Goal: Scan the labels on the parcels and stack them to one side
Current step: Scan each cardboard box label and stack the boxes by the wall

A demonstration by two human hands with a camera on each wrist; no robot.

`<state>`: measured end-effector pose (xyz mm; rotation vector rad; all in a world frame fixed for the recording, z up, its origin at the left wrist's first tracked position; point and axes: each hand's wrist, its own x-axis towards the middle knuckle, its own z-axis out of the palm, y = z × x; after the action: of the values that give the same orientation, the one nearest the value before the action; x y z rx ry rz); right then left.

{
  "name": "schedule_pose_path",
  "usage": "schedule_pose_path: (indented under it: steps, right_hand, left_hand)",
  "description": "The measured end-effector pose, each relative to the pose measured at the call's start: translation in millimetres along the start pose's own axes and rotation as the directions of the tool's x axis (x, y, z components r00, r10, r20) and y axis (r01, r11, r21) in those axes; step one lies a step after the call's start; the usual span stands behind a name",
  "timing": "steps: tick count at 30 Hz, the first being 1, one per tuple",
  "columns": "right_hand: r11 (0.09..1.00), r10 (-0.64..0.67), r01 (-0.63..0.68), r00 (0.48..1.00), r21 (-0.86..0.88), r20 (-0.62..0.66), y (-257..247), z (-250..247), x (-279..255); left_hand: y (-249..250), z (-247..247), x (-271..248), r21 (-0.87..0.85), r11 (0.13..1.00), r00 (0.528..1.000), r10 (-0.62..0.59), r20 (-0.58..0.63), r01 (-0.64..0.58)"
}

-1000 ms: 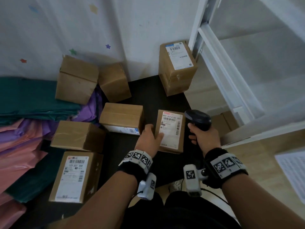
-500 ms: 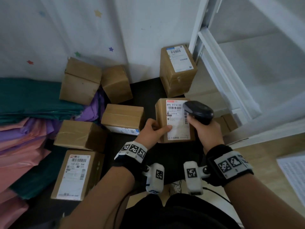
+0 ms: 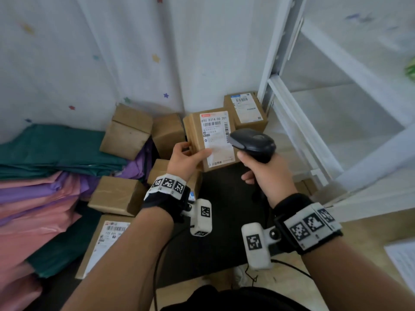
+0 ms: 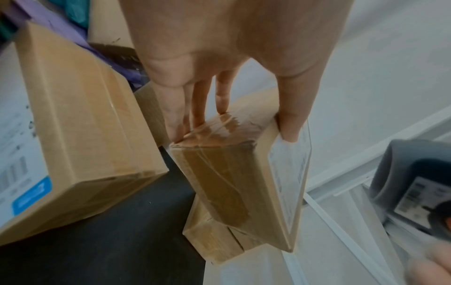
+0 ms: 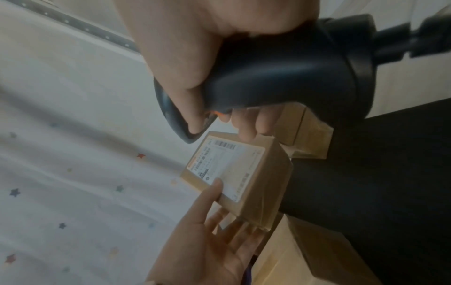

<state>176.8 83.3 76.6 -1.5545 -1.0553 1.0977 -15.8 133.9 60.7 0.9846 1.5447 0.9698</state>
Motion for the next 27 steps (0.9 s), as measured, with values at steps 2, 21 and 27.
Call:
schedule_pose_path:
  steps: [2, 21, 27]
  right_hand:
    - [1.000, -0.003, 0.003, 1.000, 0.024, 0.024, -4, 5, -4]
    - [0.999, -0.014, 0.011, 0.998, 0.046, 0.054, -11, 10, -9]
    - [0.999, -0.023, 0.022, 0.999, 0.043, 0.023, -9, 4, -4]
  left_hand:
    - [-1, -1, 2, -0.010, 1.000, 1.000, 0.008, -0.002, -0.008]
    - [-17, -5, 9, 0.088, 0.996, 0.999, 0.026, -0.034, -0.023]
    - [-8, 1, 16, 0.055, 0.998, 1.000, 0.010, -0.013, -0.009]
